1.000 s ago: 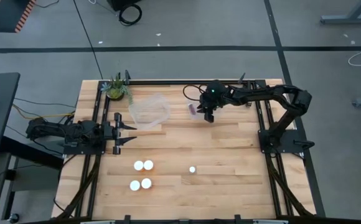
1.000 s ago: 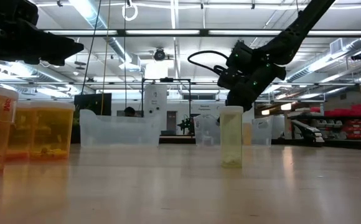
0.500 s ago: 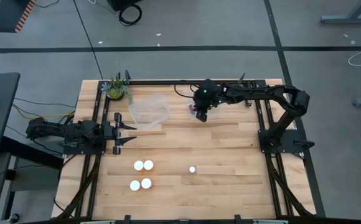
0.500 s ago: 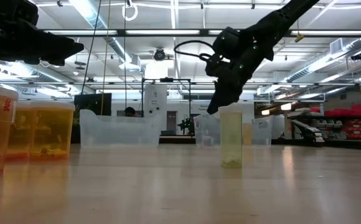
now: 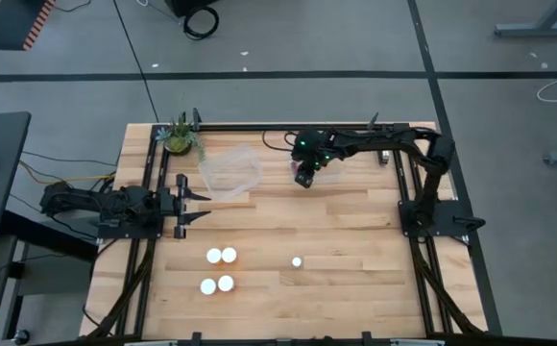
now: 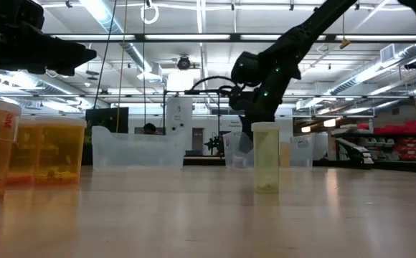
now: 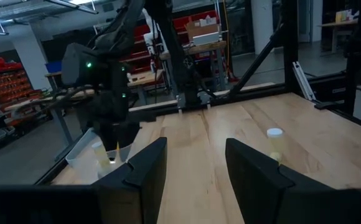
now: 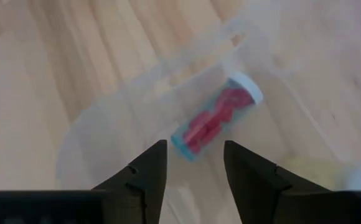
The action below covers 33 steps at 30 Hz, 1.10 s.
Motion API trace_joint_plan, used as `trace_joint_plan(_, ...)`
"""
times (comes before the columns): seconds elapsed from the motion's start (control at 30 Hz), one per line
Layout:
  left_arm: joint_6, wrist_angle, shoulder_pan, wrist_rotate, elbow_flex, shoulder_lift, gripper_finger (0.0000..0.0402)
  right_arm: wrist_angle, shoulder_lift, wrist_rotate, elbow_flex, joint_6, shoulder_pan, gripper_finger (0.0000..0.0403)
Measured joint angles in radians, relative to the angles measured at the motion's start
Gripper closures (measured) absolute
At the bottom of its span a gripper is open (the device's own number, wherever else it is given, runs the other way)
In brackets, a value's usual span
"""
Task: Pick and place medicine bottles into bin by pill shape (circle, oval)
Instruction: Put the blue pill bottle into the right transparent bin
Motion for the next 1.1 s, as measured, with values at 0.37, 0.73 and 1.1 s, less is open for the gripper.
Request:
trace_joint_plan(0.37,0.0,0.0,0.0,0.0,0.0,0.0,0.023,-0.079,0.095,-0.012,0.126,0.059,-0.02,0.0237)
trace_joint_plan(0.73,0.0,0.0,0.0,0.0,0.0,0.0,0.023,-0.1,0.108,-0.012,0.115,0.049,-0.032,0.0237)
trace_joint_plan(1.1,0.0,0.0,0.0,0.0,0.0,0.0,0.023,-0.095,0.137,-0.005,0.114,0.016,-0.033,0.0238)
